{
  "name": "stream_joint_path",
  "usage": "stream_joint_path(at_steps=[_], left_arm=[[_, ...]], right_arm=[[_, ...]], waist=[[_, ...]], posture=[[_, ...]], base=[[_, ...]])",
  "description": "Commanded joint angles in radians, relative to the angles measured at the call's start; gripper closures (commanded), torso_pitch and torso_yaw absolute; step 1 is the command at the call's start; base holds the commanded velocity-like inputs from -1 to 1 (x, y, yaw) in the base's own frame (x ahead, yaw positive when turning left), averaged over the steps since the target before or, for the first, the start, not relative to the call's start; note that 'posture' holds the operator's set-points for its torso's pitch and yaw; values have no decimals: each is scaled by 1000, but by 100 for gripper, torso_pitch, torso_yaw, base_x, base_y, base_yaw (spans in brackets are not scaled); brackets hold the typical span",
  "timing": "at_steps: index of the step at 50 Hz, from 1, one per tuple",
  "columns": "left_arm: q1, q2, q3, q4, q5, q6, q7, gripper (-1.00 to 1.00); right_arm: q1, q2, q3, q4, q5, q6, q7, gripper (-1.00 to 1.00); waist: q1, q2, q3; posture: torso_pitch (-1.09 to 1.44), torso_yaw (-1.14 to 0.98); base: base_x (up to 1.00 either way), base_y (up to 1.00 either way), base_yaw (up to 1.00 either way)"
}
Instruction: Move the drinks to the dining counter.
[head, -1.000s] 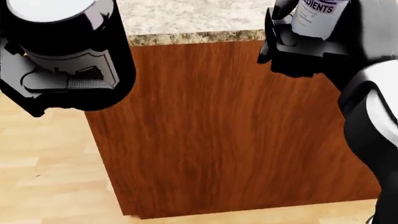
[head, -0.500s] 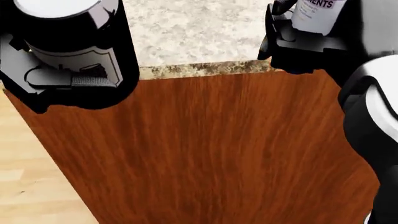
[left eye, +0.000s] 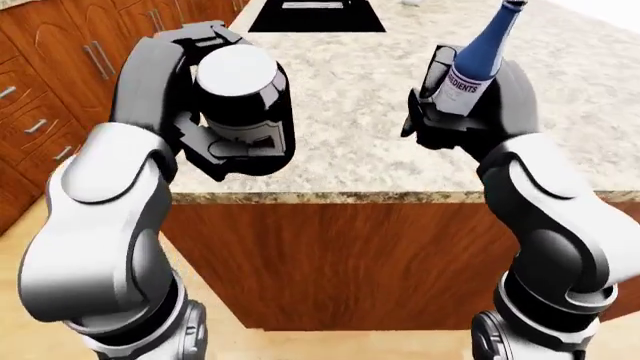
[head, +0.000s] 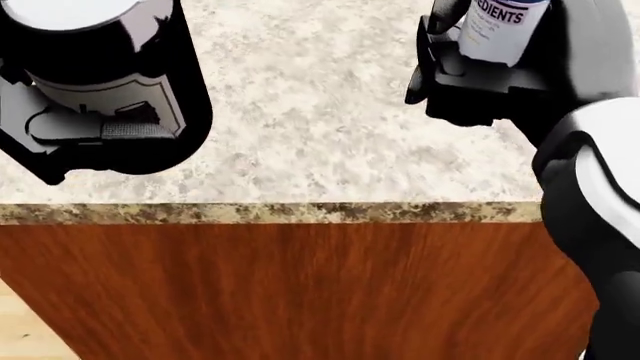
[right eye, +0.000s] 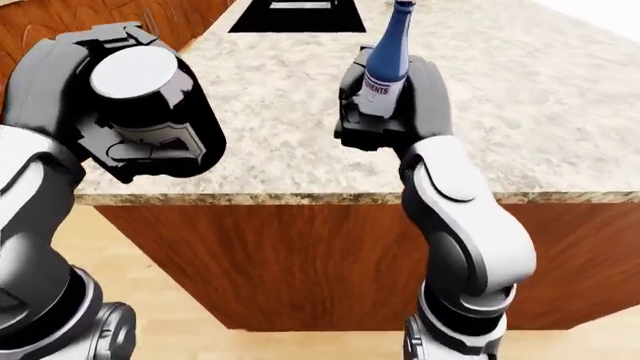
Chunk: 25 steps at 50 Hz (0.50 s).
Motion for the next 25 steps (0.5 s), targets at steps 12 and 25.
stream_joint_path(at_steps=[12,25], left_arm=[[-13,4,0,-10,-1,-24,5,100],[-20,8,-1,-11,-2,-17,5,100]], right_arm=[[-20,-5,-13,-23,-6,-43,-2,100],[-24,-9,3,-21,-10,-26,7,100]], waist=[[36,-45,8],[12,-13,-10]], posture=[[0,0],[0,0]], base=[[57,0,0],[0,0,0]])
